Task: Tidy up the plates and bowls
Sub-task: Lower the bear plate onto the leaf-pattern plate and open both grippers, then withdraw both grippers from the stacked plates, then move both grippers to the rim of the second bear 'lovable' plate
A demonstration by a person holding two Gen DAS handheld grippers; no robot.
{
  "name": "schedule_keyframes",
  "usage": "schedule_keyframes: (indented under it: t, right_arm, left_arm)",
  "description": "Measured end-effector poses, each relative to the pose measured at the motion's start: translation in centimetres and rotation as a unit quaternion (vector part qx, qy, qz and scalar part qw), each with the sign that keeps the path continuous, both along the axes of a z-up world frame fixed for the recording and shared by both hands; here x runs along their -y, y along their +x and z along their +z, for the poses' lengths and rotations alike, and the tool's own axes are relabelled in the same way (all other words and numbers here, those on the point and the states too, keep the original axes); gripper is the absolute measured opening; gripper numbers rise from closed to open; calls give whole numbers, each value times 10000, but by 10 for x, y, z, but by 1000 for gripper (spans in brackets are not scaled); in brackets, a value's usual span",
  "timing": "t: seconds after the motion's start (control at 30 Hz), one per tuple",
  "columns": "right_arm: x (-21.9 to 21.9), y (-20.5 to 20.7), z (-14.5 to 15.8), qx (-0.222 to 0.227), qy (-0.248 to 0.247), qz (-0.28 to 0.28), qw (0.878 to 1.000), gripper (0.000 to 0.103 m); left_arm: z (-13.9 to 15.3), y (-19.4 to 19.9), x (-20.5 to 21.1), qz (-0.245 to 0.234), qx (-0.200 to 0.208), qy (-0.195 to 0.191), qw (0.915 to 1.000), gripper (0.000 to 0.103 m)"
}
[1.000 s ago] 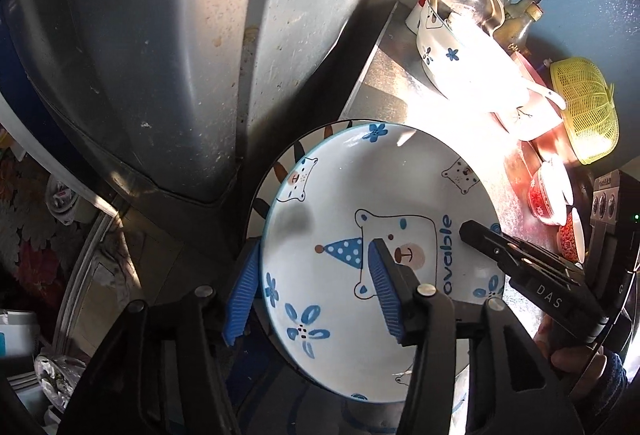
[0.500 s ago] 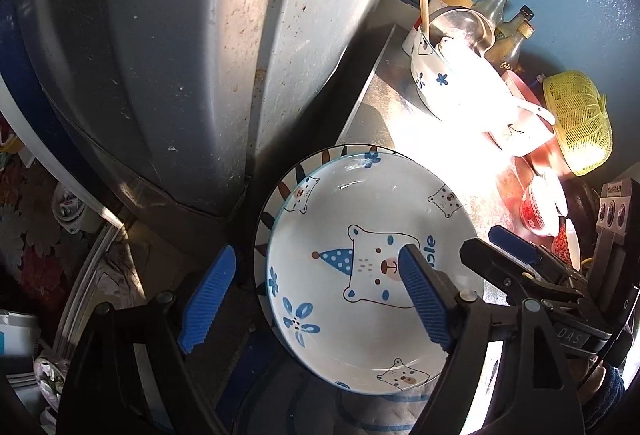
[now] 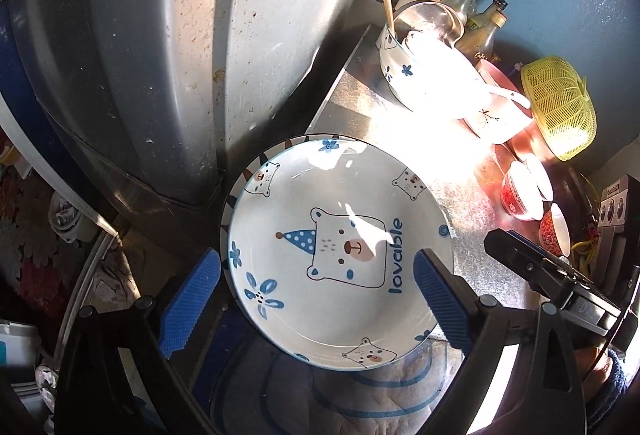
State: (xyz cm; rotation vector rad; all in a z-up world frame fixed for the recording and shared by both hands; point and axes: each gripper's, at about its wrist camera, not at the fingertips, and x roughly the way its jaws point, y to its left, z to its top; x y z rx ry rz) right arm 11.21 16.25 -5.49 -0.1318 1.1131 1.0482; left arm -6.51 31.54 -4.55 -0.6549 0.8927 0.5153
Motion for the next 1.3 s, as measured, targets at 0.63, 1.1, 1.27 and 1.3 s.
schedule_keyframes:
  t: [0.63, 1.1, 1.27, 1.3]
  right_arm:
    - [88, -11, 26, 147, 123, -564, 9982, 103]
    - [154, -8, 34, 220, 185, -1032, 9942, 103]
    - [178, -7, 37, 256, 198, -1211, 9921, 103]
    - [183, -6, 38, 257, 199, -1257, 9915, 103]
  left_arm:
    - [21, 17, 65, -622, 181, 107, 9978, 99]
    - [30, 31, 117, -1081, 252, 168, 9937, 99]
    - [34, 38, 136, -1253, 273, 181, 9916, 99]
    - [34, 40, 140, -1293, 275, 185, 9910, 99]
